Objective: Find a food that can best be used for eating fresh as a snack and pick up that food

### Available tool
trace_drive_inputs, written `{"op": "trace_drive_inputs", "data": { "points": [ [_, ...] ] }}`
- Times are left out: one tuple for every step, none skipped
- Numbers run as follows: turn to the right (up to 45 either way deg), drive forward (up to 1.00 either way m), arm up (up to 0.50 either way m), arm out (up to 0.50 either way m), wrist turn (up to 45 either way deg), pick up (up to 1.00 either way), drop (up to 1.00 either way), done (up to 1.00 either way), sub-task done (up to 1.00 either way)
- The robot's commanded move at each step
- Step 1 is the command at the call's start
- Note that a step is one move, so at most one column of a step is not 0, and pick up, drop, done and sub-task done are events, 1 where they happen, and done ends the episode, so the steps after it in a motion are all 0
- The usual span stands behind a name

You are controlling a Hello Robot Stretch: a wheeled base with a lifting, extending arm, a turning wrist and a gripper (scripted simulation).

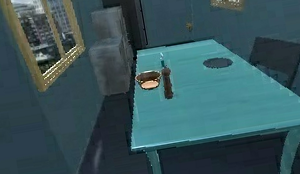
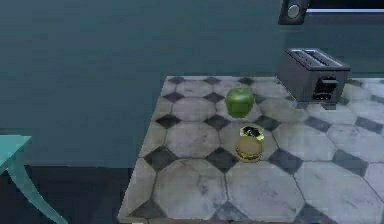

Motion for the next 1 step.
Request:
{"op": "trace_drive_inputs", "data": {
  "points": [
    [12.0,0.0,0.0,0.0,0.0,0.0,0.0,0.0,0.0]
  ]
}}
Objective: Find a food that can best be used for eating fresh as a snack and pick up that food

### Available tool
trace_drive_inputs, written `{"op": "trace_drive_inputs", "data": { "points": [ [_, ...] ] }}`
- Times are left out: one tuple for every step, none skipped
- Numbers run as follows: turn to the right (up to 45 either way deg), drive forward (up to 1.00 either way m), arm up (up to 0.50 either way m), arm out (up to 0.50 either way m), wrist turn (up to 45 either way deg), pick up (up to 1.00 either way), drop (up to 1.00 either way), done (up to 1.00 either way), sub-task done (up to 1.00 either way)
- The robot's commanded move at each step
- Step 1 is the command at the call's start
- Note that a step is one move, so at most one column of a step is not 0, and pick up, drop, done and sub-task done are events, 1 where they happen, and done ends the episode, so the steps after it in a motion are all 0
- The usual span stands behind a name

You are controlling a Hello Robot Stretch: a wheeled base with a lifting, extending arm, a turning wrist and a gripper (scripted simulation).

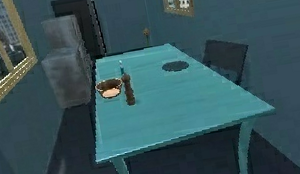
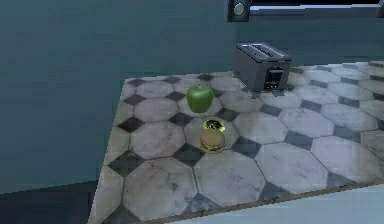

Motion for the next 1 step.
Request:
{"op": "trace_drive_inputs", "data": {
  "points": [
    [0.0,0.0,0.5,0.0,0.0,0.0,0.0,0.0,0.0]
  ]
}}
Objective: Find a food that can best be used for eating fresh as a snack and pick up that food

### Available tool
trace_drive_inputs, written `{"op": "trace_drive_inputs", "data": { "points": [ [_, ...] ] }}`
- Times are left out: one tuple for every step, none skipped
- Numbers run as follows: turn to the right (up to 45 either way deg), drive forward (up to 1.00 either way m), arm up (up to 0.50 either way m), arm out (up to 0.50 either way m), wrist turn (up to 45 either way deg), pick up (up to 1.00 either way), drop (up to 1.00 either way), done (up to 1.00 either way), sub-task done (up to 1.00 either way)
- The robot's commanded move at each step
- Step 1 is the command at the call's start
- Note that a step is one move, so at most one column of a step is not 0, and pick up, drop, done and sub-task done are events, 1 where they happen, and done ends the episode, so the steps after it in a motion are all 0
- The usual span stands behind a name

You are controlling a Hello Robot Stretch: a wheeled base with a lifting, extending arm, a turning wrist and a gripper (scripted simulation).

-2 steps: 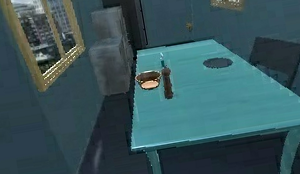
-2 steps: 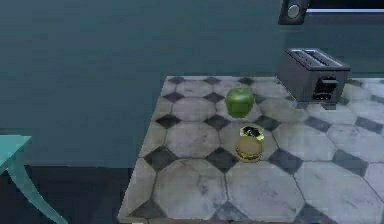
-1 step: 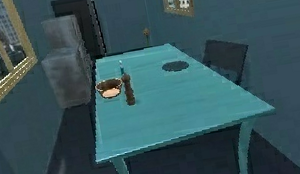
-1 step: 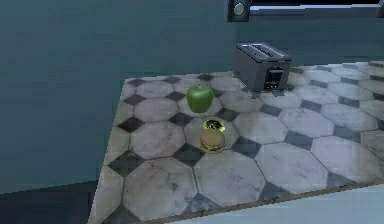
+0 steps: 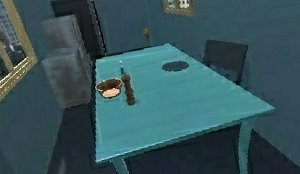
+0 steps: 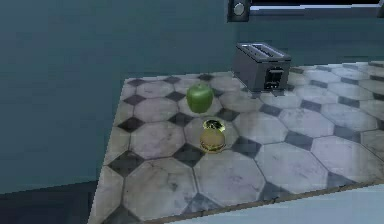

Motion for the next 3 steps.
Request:
{"op": "trace_drive_inputs", "data": {
  "points": [
    [0.0,0.0,0.38,0.0,0.0,0.0,0.0,0.0,0.0],
    [0.0,0.0,0.0,0.42,0.0,0.0,0.0,0.0,0.0],
    [0.0,0.0,0.0,0.0,45.0,0.0,0.0,0.0,0.0]
  ]
}}
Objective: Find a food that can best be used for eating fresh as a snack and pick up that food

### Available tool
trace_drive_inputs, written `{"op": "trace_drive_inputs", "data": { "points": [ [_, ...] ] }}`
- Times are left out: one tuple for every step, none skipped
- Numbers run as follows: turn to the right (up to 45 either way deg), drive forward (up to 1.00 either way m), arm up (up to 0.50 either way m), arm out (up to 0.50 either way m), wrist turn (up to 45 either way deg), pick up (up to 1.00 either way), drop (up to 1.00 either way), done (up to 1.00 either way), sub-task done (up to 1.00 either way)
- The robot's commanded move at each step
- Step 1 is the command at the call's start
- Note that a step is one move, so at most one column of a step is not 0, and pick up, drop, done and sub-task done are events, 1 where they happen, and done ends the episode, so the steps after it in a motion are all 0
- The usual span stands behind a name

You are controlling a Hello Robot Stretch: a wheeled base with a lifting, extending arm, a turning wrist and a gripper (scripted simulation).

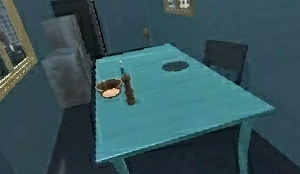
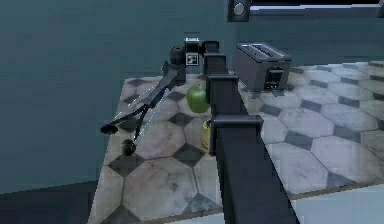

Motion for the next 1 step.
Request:
{"op": "trace_drive_inputs", "data": {
  "points": [
    [0.0,0.0,0.0,0.0,45.0,0.0,0.0,0.0,0.0]
  ]
}}
